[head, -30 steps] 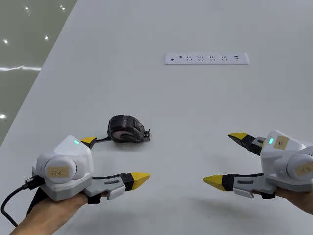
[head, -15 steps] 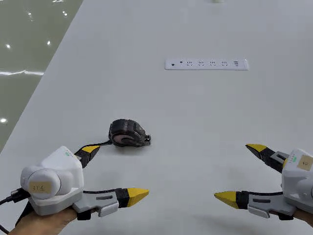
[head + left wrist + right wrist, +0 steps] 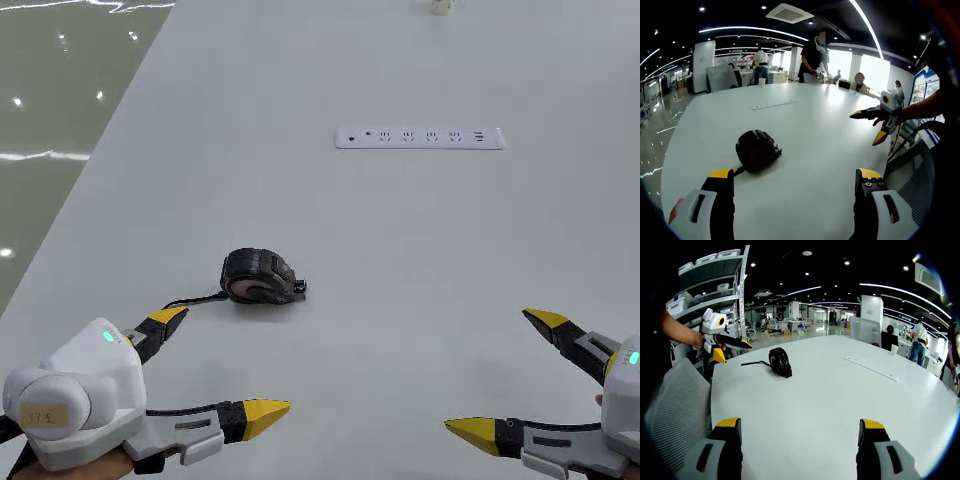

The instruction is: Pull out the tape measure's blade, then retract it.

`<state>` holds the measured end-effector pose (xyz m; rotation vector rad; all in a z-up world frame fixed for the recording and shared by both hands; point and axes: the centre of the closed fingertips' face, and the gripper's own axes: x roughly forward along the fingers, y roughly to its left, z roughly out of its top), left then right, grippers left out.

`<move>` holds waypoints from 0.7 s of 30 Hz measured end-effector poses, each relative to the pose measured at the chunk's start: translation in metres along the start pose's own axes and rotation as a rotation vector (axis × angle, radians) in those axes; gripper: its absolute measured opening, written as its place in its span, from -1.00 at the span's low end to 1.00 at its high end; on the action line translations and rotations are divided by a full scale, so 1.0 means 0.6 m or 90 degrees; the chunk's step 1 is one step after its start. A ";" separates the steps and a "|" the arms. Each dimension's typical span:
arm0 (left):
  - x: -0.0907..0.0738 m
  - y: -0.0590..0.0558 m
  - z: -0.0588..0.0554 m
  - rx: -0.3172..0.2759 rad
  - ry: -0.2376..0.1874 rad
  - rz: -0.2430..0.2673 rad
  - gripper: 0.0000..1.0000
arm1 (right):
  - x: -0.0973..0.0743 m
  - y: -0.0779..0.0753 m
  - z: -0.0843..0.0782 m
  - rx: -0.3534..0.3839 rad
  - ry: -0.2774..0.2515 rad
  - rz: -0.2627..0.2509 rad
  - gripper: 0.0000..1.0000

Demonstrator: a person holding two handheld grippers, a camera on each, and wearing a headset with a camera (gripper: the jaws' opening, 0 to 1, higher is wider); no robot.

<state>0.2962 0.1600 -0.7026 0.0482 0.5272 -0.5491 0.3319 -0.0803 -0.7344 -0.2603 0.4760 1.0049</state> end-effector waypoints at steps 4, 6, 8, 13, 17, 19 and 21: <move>-0.009 0.009 0.003 0.012 -0.003 0.007 0.96 | -0.011 0.001 0.003 0.002 -0.006 -0.009 0.98; -0.011 0.011 0.004 0.009 -0.003 0.006 0.92 | -0.015 0.002 0.004 0.005 -0.008 -0.010 0.98; -0.013 0.011 0.005 0.012 -0.003 0.008 0.93 | -0.019 0.001 0.004 0.008 -0.009 -0.015 0.98; -0.014 0.006 -0.002 0.013 0.002 0.001 0.94 | -0.024 -0.001 0.002 0.010 -0.005 -0.019 0.98; -0.013 0.002 -0.008 0.006 0.002 -0.002 0.98 | -0.025 -0.001 0.005 0.012 -0.006 -0.019 0.98; -0.013 0.004 -0.013 0.009 0.006 0.002 0.98 | -0.024 -0.001 0.006 0.010 -0.007 -0.018 0.98; -0.014 0.006 -0.016 0.015 0.006 0.004 0.98 | -0.024 -0.001 0.006 0.010 -0.006 -0.016 0.98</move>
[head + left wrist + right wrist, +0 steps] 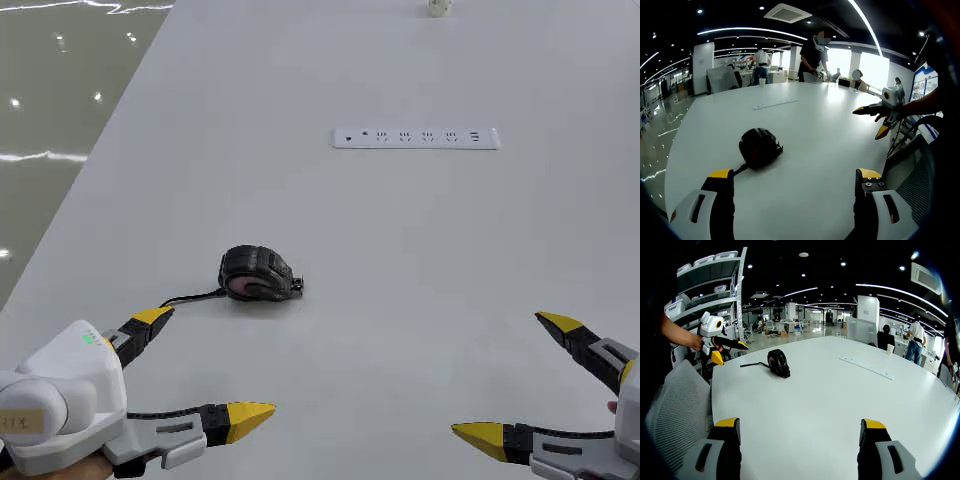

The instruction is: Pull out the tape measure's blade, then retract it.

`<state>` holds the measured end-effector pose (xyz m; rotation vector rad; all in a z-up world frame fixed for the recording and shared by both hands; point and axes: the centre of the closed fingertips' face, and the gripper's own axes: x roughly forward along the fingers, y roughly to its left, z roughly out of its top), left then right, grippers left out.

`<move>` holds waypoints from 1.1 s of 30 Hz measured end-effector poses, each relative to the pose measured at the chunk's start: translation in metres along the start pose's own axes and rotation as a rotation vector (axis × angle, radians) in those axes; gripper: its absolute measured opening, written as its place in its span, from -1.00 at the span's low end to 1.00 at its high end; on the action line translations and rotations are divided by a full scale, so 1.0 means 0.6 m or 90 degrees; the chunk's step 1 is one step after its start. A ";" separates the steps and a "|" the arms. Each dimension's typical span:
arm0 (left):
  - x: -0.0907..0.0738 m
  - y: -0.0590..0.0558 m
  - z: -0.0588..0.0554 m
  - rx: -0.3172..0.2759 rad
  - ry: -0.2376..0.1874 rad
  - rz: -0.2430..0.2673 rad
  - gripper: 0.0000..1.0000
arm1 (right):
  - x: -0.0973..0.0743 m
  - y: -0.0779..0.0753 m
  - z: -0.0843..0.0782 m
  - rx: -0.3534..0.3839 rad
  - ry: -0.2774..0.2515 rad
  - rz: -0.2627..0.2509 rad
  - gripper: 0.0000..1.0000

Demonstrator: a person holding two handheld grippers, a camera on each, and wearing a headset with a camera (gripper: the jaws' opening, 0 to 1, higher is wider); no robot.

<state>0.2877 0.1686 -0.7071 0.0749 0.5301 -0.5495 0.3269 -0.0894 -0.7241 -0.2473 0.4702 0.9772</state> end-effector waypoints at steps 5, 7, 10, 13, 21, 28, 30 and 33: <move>0.000 -0.004 0.003 -0.007 0.000 -0.002 0.98 | 0.001 0.000 0.000 -0.001 0.002 0.002 0.98; -0.001 -0.004 0.005 0.000 0.001 0.002 0.98 | 0.001 0.001 0.000 -0.001 0.002 0.003 0.98; -0.001 -0.002 0.005 -0.004 -0.001 0.002 0.98 | 0.001 0.002 0.001 -0.001 0.002 0.003 0.98; -0.001 0.000 0.006 -0.001 0.000 0.005 0.98 | 0.000 0.002 0.001 -0.002 0.003 0.003 0.98; -0.002 0.004 0.004 -0.007 0.000 0.010 0.98 | -0.003 0.003 -0.002 0.000 0.004 0.003 0.98; -0.002 0.007 0.004 -0.016 -0.001 0.009 0.98 | -0.003 0.001 -0.003 0.000 0.004 0.002 0.98; -0.002 0.007 0.006 -0.017 -0.002 0.010 0.98 | -0.002 0.001 -0.003 0.001 0.004 0.001 0.98; -0.001 0.004 0.006 -0.017 -0.001 0.008 0.98 | -0.002 0.001 -0.003 0.001 0.003 0.001 0.98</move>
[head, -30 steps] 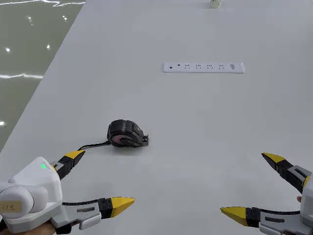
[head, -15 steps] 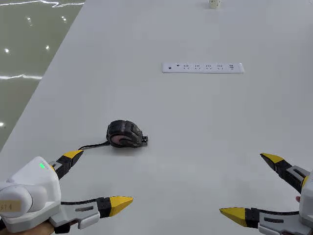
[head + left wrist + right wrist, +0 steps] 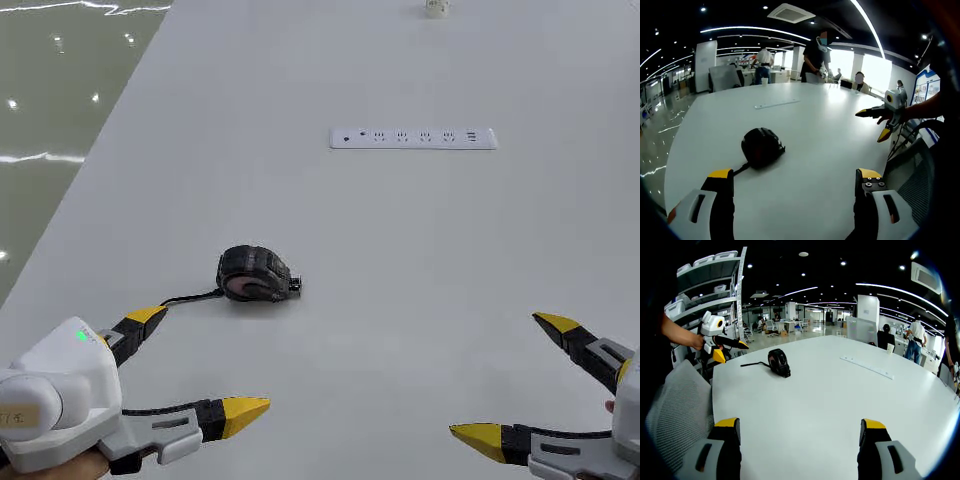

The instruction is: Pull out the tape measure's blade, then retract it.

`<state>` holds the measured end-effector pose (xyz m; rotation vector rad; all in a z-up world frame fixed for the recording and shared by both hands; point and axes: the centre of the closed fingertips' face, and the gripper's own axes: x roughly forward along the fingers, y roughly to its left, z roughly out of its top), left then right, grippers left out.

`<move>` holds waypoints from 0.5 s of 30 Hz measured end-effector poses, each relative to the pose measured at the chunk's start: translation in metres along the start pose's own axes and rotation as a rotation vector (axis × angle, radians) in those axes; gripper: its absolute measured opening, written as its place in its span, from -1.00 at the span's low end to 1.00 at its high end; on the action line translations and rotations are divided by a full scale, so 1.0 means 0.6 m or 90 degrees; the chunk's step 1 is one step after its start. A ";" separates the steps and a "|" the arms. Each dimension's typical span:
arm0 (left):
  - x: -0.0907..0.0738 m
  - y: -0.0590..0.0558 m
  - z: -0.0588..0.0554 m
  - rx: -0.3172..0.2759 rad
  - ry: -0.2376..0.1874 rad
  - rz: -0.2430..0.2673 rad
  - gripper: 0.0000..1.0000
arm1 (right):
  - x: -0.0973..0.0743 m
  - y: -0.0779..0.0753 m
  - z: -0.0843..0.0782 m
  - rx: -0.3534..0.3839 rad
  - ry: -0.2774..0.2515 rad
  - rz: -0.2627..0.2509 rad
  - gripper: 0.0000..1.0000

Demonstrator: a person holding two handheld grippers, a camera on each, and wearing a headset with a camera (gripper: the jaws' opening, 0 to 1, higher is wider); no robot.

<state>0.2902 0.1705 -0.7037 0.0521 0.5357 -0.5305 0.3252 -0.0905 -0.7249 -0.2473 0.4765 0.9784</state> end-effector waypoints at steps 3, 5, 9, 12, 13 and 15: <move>0.001 -0.001 0.000 -0.002 -0.001 -0.003 0.98 | 0.000 0.000 0.000 0.000 0.000 0.000 0.98; 0.001 -0.007 0.000 -0.012 0.002 -0.013 0.98 | 0.000 -0.001 0.000 -0.001 -0.001 -0.001 0.98; 0.001 -0.002 0.000 -0.007 -0.001 -0.005 0.98 | -0.001 -0.001 0.000 -0.002 0.000 -0.002 0.98; 0.000 0.005 -0.003 -0.006 -0.002 -0.002 0.98 | -0.001 -0.001 0.000 -0.002 0.000 -0.002 0.98; 0.000 0.006 -0.003 -0.003 -0.003 -0.002 0.98 | -0.001 -0.001 0.000 -0.002 0.000 -0.002 0.98; 0.000 0.007 -0.003 -0.004 -0.002 -0.004 0.98 | -0.001 0.000 -0.001 -0.002 0.001 -0.002 0.98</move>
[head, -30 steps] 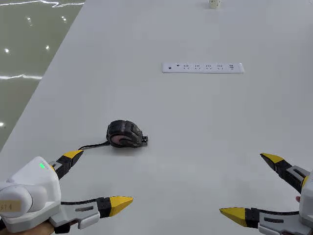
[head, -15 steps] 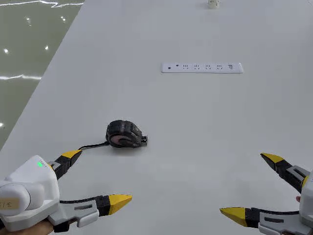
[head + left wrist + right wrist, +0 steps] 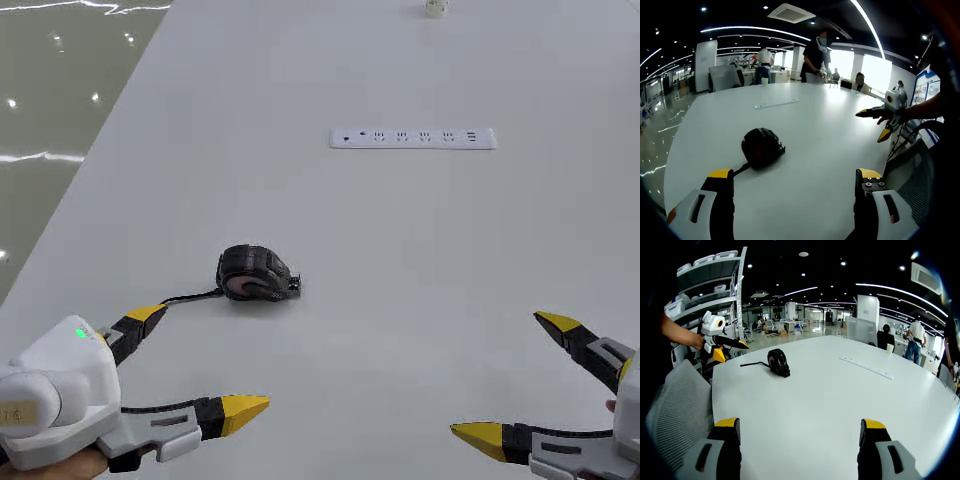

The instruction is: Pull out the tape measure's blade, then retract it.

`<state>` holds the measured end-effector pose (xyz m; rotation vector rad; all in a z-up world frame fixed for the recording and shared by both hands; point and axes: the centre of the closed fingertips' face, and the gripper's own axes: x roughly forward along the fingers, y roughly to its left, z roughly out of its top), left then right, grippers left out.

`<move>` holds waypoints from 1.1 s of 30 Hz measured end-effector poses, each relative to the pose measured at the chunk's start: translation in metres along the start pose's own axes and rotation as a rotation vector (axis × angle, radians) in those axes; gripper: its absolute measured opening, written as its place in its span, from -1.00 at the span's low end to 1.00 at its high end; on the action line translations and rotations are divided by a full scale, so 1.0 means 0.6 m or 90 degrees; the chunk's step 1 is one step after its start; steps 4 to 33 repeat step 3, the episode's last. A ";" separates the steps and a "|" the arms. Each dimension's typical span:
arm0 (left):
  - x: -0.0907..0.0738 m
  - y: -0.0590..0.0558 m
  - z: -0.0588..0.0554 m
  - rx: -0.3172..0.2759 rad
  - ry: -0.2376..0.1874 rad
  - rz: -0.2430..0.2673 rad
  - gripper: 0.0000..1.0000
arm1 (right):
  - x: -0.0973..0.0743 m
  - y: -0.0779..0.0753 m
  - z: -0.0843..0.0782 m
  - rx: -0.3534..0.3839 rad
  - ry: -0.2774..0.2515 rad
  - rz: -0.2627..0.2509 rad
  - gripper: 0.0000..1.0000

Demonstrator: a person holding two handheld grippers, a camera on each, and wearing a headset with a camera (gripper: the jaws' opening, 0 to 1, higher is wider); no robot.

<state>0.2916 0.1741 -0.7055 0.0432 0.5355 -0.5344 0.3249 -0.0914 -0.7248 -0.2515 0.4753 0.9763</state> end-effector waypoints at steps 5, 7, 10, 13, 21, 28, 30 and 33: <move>0.001 0.002 0.000 0.000 0.003 0.003 0.98 | 0.000 0.000 0.000 0.001 0.000 0.000 0.98; 0.001 0.002 0.000 0.000 0.003 0.003 0.98 | 0.000 0.000 0.000 0.001 0.000 0.000 0.98; 0.001 0.002 0.000 0.000 0.003 0.003 0.98 | 0.000 0.000 0.000 0.001 0.000 0.000 0.98; 0.001 0.002 0.000 0.000 0.003 0.003 0.98 | 0.000 0.000 0.000 0.001 0.000 0.000 0.98; 0.001 0.002 0.000 0.000 0.003 0.003 0.98 | 0.000 0.000 0.000 0.001 0.000 0.000 0.98; 0.001 0.002 0.000 0.000 0.003 0.003 0.98 | 0.000 0.000 0.000 0.001 0.000 0.000 0.98; 0.001 0.002 0.000 0.000 0.003 0.003 0.98 | 0.000 0.000 0.000 0.001 0.000 0.000 0.98; 0.001 0.002 0.000 0.000 0.003 0.003 0.98 | 0.000 0.000 0.000 0.001 0.000 0.000 0.98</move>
